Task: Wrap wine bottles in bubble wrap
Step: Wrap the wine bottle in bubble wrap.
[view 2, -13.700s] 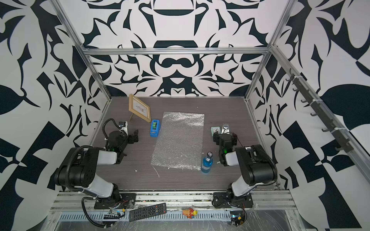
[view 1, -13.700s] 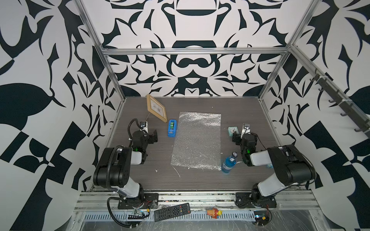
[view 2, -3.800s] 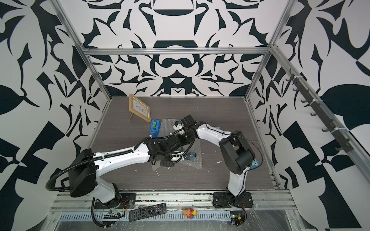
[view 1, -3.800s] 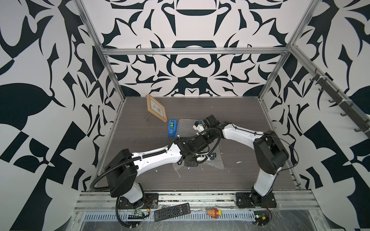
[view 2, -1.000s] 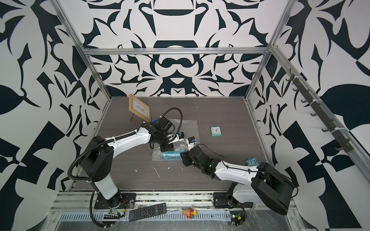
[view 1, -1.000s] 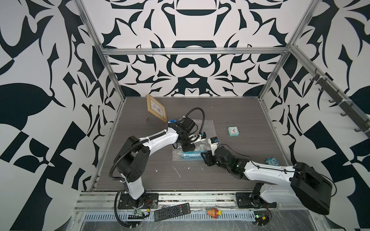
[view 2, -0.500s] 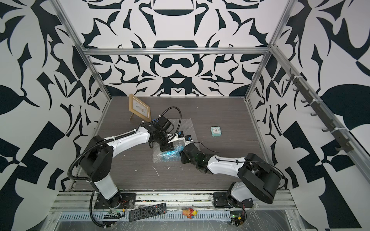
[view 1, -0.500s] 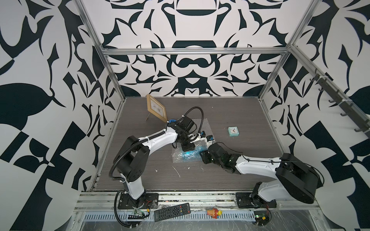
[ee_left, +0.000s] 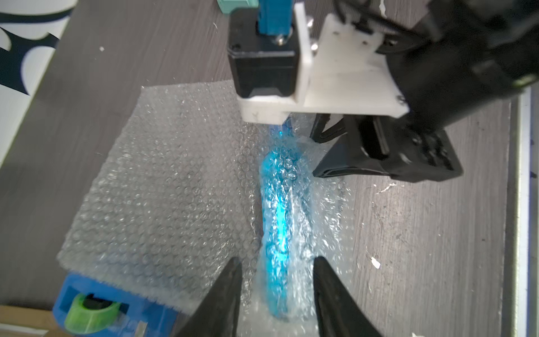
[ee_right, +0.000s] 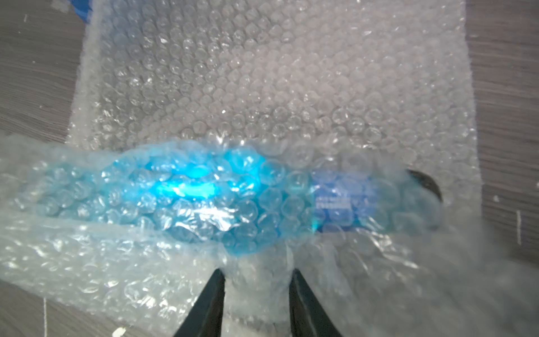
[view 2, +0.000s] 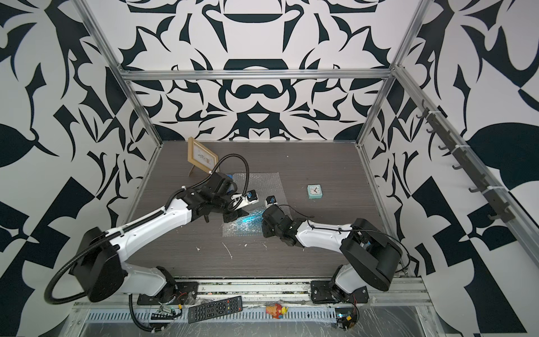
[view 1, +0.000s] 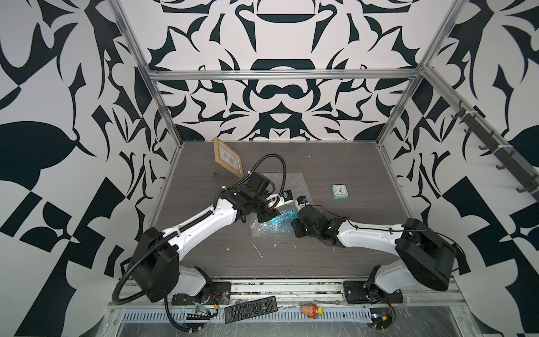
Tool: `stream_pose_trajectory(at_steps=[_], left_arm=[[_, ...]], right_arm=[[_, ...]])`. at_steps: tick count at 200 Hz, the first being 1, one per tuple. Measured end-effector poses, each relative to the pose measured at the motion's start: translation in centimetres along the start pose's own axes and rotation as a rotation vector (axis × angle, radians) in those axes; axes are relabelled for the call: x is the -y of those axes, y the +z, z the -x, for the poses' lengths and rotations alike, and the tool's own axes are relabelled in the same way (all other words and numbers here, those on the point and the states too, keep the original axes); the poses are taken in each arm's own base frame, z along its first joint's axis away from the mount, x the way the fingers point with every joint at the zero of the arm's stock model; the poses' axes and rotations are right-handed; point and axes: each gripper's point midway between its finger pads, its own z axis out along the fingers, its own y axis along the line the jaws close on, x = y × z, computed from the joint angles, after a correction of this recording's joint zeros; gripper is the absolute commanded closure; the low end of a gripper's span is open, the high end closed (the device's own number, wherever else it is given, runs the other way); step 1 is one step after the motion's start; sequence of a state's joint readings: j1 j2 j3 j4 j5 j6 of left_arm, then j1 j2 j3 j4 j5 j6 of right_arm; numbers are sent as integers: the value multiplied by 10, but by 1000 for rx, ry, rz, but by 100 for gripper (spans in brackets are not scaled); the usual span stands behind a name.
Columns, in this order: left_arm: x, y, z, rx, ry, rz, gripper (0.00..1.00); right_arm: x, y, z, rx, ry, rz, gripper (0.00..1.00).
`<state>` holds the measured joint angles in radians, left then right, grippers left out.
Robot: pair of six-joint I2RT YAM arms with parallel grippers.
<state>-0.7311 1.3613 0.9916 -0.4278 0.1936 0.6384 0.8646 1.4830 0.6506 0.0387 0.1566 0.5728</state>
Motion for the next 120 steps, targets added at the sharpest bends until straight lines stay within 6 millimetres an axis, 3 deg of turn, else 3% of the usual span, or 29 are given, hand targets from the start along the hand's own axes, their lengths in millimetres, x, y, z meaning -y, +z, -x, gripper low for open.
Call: stream_pose_trajectory(at_steps=[18,54,102,120], left_arm=[[9,0,-5,12,37,16,58],[31,22,-22,-49,63,-22,60],[24,34,-20,-46,22,0,60],[21,39,-19,-43,5,8,53]], right_arm=[[3,0,3,-7,11,-2,61],[-3,-2,12,-9,14,21,61],[-23,-10,33,7,-21,83,61],[-26,-13,41,14,-40,86,61]])
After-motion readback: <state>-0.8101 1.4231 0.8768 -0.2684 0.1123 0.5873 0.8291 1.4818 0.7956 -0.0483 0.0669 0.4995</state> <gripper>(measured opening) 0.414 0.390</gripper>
